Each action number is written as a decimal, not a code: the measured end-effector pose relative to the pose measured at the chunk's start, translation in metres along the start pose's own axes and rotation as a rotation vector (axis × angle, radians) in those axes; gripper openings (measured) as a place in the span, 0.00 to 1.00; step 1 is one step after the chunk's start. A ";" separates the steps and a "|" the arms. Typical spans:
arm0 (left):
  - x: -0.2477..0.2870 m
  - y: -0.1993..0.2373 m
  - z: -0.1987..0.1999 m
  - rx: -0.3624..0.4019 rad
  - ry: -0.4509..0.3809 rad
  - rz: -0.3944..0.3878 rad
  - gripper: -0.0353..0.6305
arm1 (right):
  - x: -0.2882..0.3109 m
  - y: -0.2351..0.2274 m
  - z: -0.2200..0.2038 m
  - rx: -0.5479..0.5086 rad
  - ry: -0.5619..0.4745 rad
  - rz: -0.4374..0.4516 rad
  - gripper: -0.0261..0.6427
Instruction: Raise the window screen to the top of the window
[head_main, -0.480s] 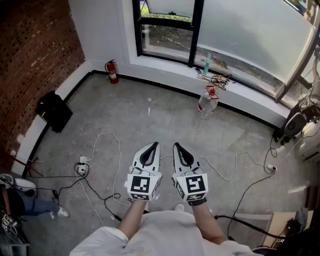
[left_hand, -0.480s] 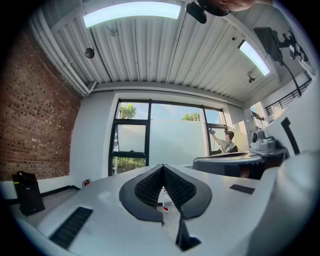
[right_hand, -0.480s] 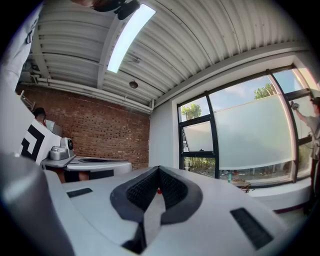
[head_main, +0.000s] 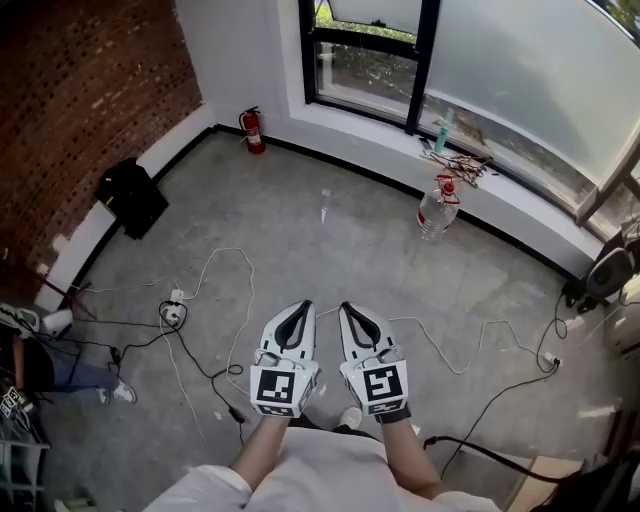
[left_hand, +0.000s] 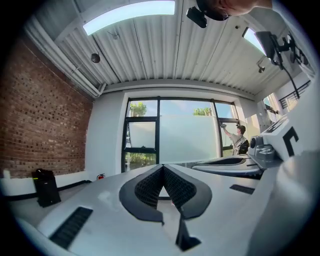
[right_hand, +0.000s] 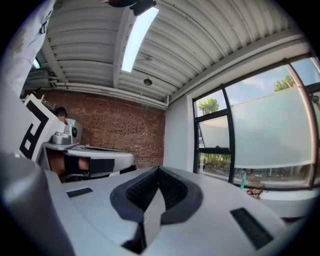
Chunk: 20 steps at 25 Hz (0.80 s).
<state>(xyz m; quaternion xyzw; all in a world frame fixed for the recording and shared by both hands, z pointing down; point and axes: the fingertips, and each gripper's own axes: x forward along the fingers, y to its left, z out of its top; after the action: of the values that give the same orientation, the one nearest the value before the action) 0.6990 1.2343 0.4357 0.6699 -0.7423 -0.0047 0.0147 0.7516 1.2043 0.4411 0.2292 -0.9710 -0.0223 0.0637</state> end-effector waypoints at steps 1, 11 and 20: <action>-0.004 0.003 -0.004 0.008 0.012 0.019 0.06 | 0.002 0.000 -0.009 0.031 0.016 -0.007 0.04; 0.023 0.093 -0.018 -0.028 0.019 0.117 0.06 | 0.087 0.015 -0.022 0.084 0.069 0.041 0.04; 0.058 0.229 0.003 0.095 -0.045 0.139 0.06 | 0.227 0.075 0.007 0.017 0.010 0.077 0.04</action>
<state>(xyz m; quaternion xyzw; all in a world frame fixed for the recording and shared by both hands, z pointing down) 0.4649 1.2002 0.4398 0.6162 -0.7867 0.0167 -0.0333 0.5161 1.1699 0.4656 0.1921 -0.9790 -0.0105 0.0672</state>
